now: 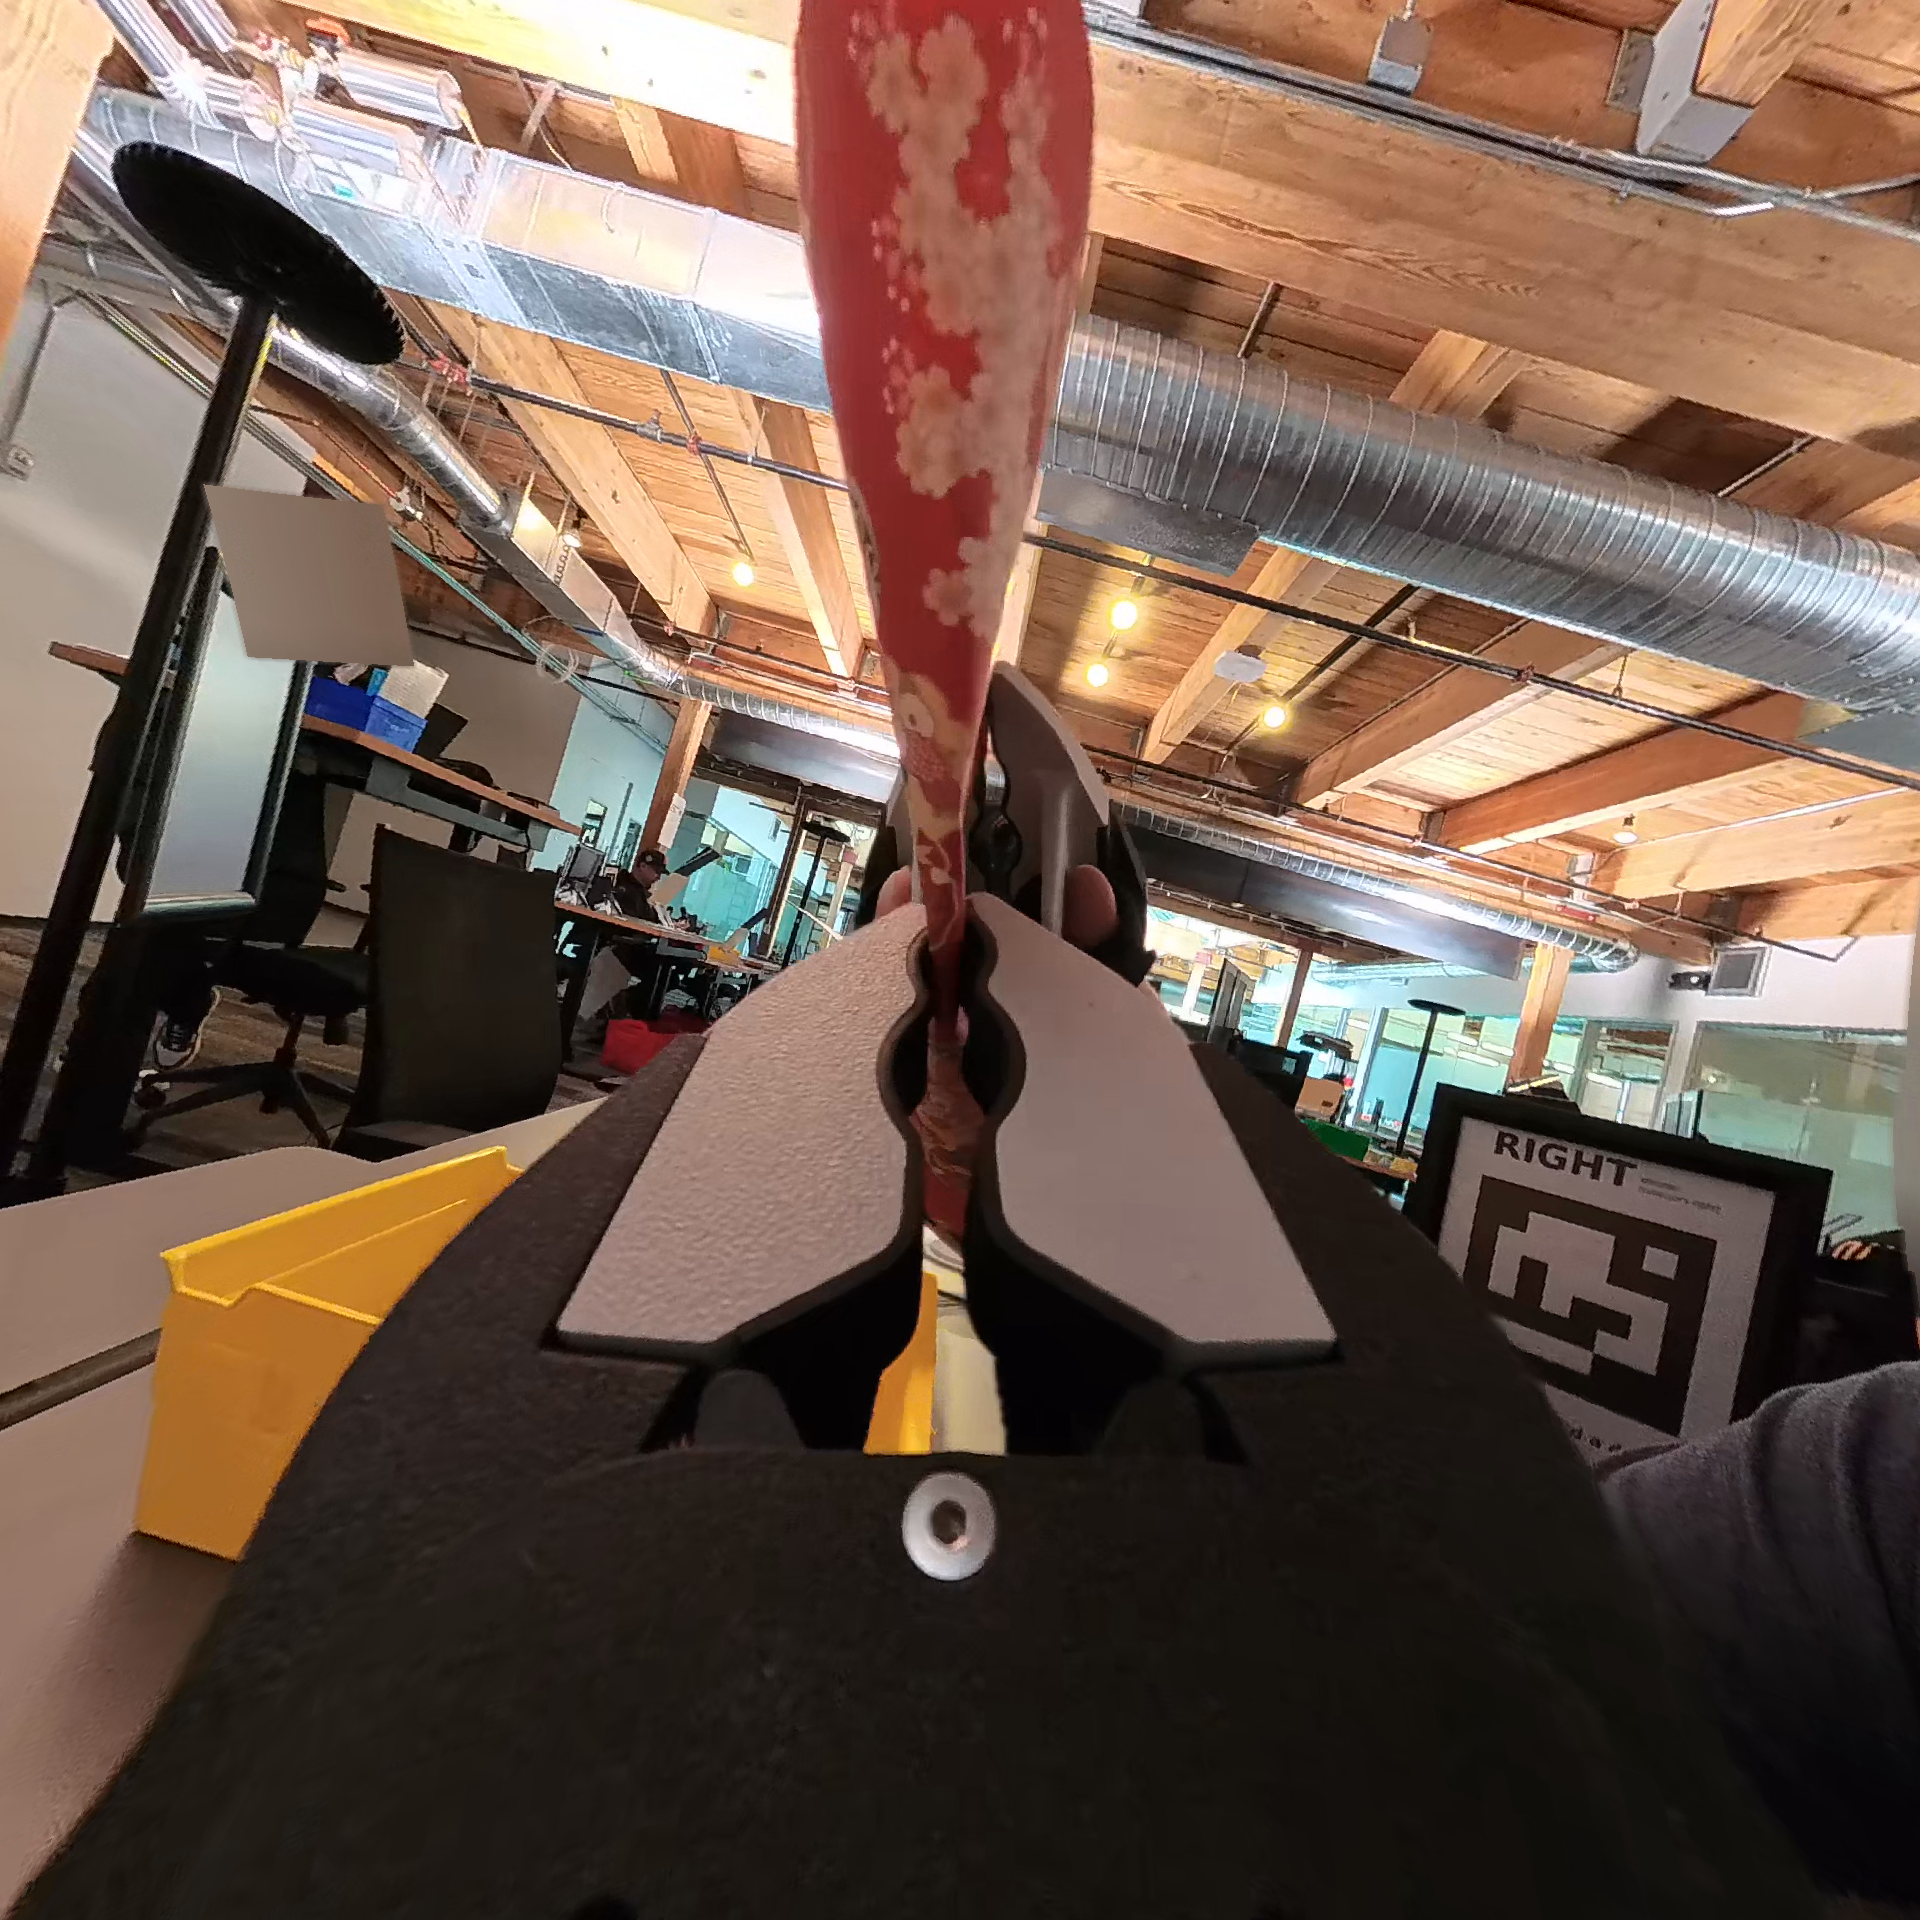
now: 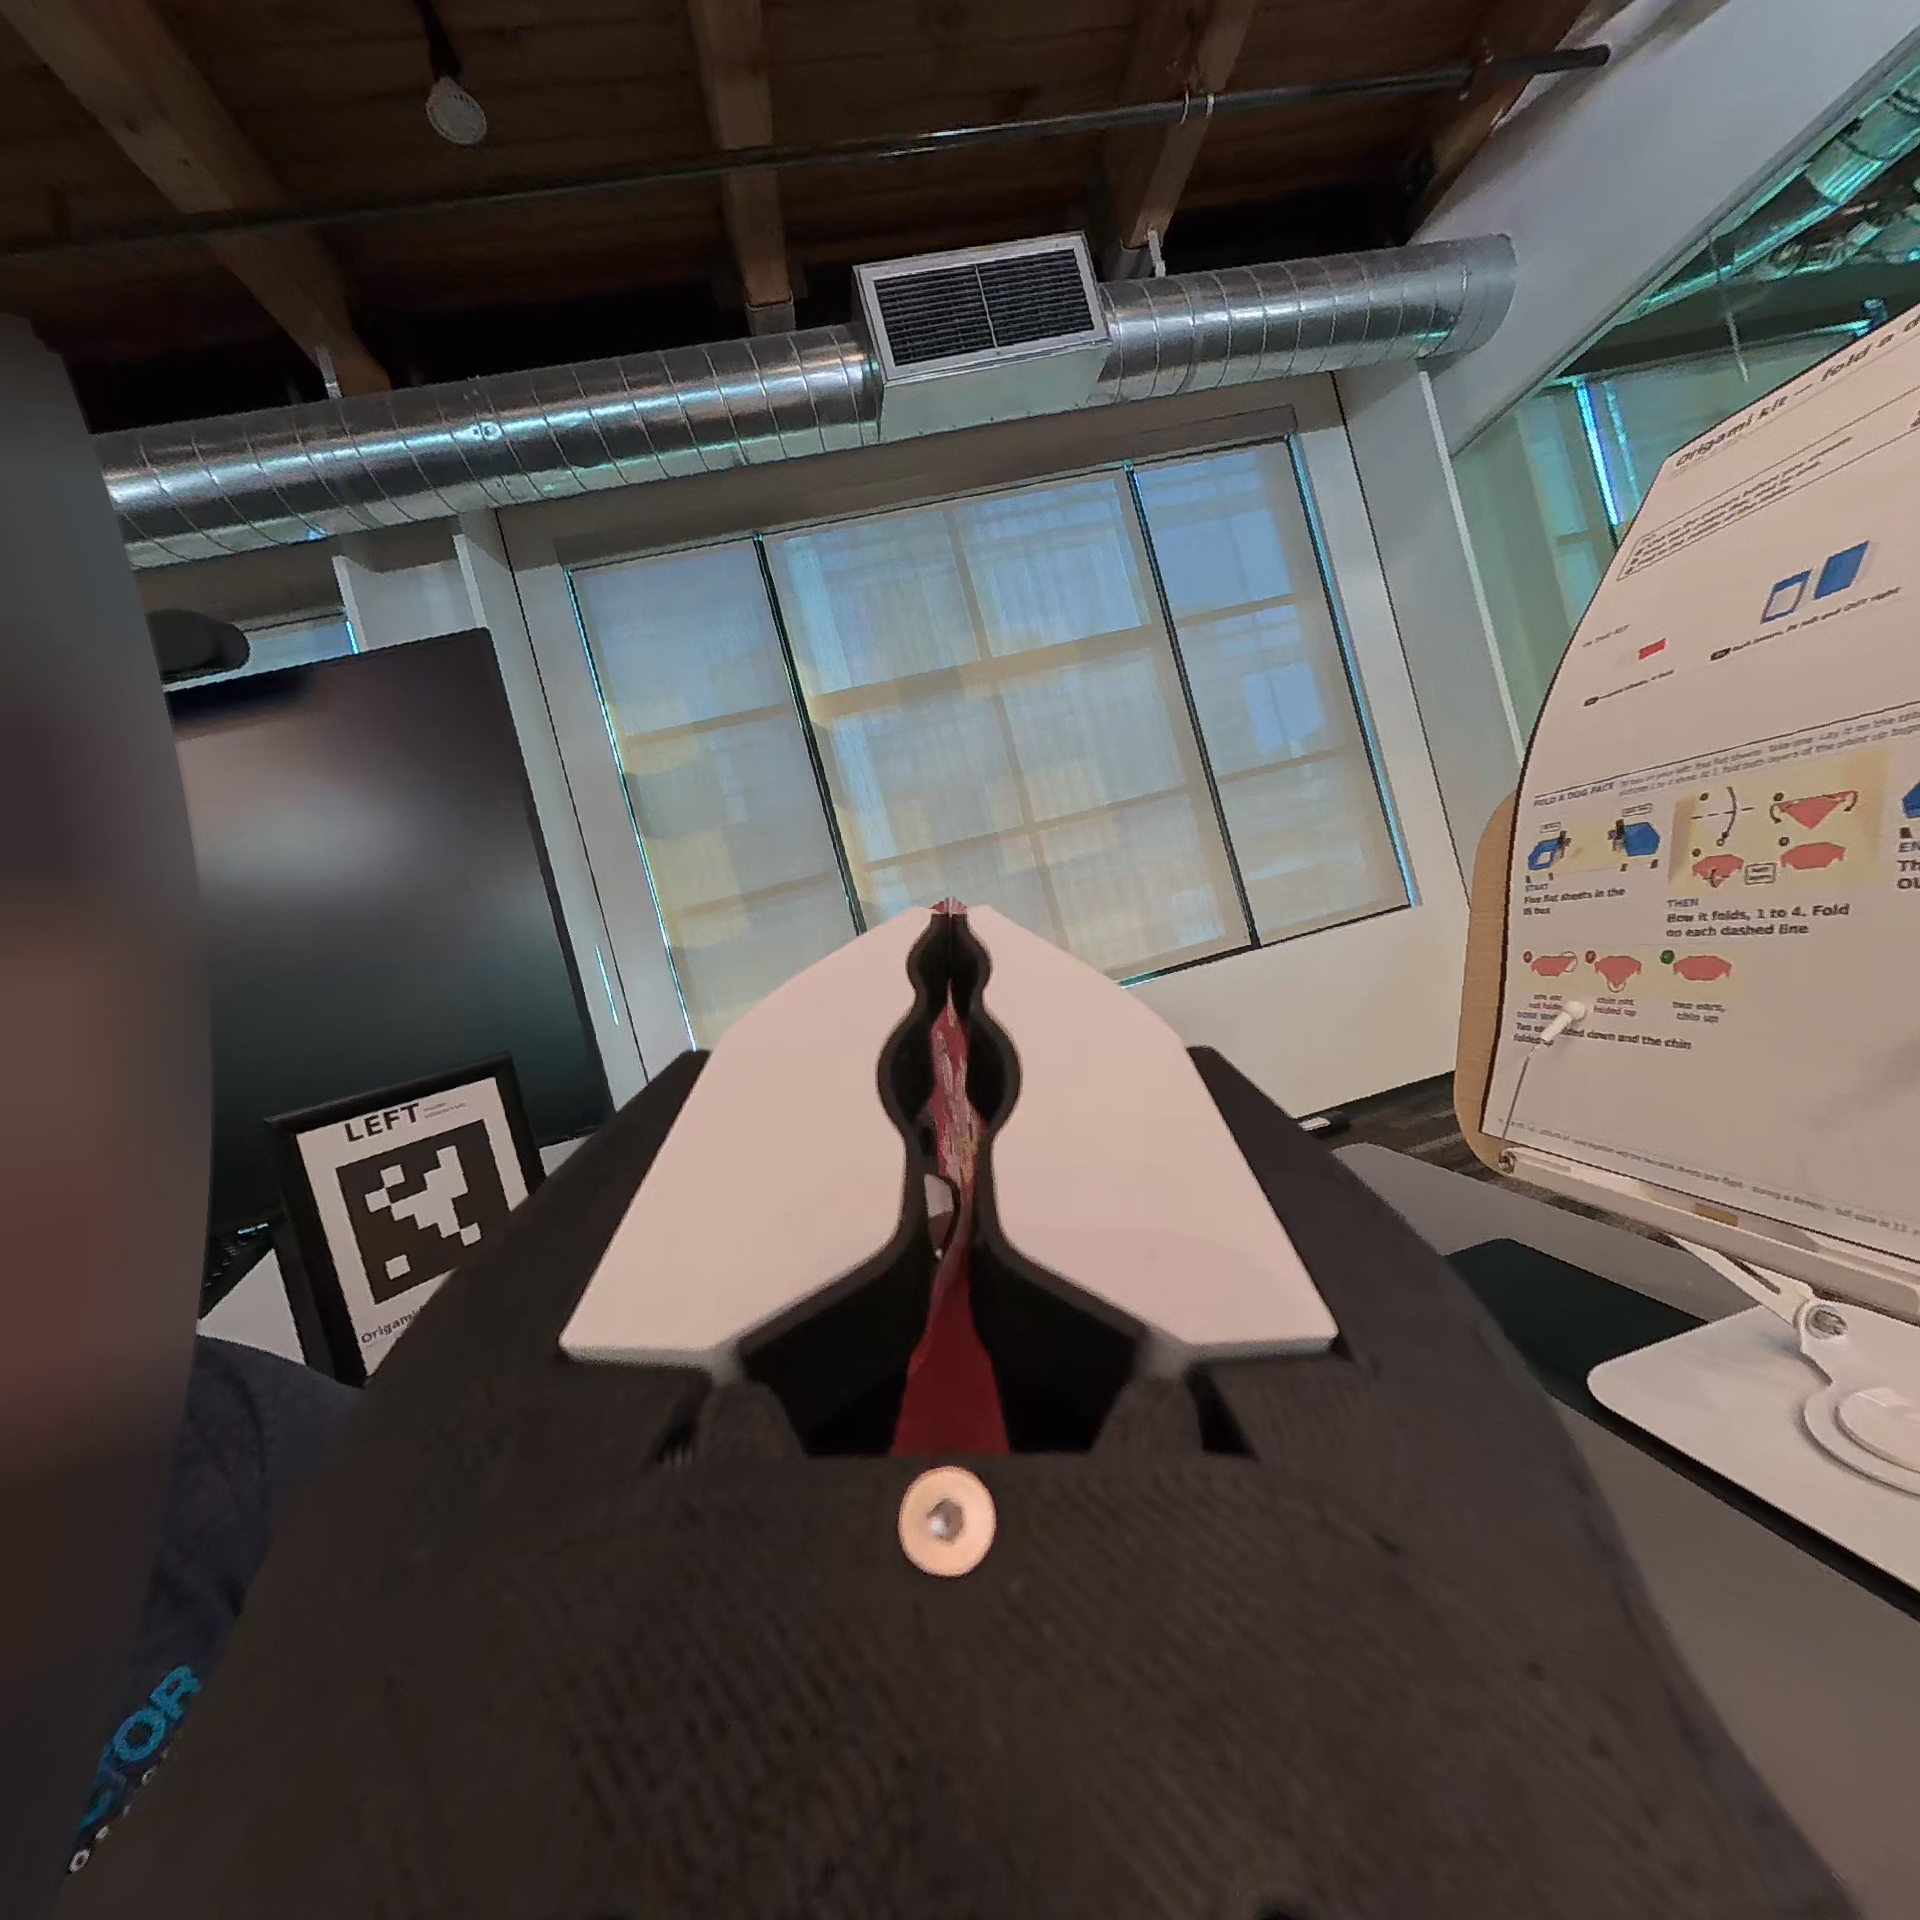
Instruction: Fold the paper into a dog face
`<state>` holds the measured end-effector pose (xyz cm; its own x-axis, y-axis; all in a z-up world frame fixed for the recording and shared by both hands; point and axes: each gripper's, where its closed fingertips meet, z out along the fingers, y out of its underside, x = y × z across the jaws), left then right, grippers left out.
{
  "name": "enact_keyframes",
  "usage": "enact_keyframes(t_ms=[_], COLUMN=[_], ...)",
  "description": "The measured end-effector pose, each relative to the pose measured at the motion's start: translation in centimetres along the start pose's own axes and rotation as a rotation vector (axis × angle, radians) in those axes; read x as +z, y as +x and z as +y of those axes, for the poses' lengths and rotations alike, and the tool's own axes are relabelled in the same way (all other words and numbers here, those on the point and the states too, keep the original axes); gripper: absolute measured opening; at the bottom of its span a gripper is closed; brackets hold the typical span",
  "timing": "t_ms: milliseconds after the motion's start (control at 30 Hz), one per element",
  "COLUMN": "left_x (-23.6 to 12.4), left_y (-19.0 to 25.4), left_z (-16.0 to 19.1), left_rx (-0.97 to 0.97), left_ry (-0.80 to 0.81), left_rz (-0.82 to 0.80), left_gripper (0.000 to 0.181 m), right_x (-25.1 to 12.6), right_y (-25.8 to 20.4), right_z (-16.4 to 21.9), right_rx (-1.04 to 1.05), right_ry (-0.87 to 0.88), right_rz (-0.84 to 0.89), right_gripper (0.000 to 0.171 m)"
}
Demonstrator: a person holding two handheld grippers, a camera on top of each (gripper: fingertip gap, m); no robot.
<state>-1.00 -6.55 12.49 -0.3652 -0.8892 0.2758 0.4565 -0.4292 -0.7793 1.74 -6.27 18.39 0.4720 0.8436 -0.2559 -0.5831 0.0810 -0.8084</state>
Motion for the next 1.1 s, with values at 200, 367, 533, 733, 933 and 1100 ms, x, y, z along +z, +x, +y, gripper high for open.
enact_keyframes(t_ms=[200,367,533,733,933,1100], left_x=[0.2,0.2,0.2,0.2,0.2,0.3], left_y=[-0.1,-0.2,-0.3,-0.3,-0.4,-0.1], left_z=[1.0,1.4,1.6,2.1,2.0,2.5], left_rx=[-0.048,-0.061,-0.073,-0.092,-0.103,-0.123], left_ry=[-0.017,-0.023,-0.021,-0.02,-0.001,-0.017], left_rz=[0.014,0.02,0.013,0.014,0.009,0.024], left_gripper=[0.0,0.003,0.0,0.0,0.008,0.0], right_x=[0.0,0.0,0.0,-0.1,-0.1,-0.2], right_y=[0.1,0.3,0.4,0.5,0.3,0.4], right_z=[-0.1,0.0,0.1,0.0,-0.2,-0.2], right_rx=[-0.003,0.008,0.009,0.005,0.005,-0.016], right_ry=[0.007,0.008,0.004,0.001,0.014,0.007], right_rz=[0.015,0.024,0.033,0.042,0.04,0.056], right_gripper=[0.001,0.0,0.001,0.0,0.0,0.001])
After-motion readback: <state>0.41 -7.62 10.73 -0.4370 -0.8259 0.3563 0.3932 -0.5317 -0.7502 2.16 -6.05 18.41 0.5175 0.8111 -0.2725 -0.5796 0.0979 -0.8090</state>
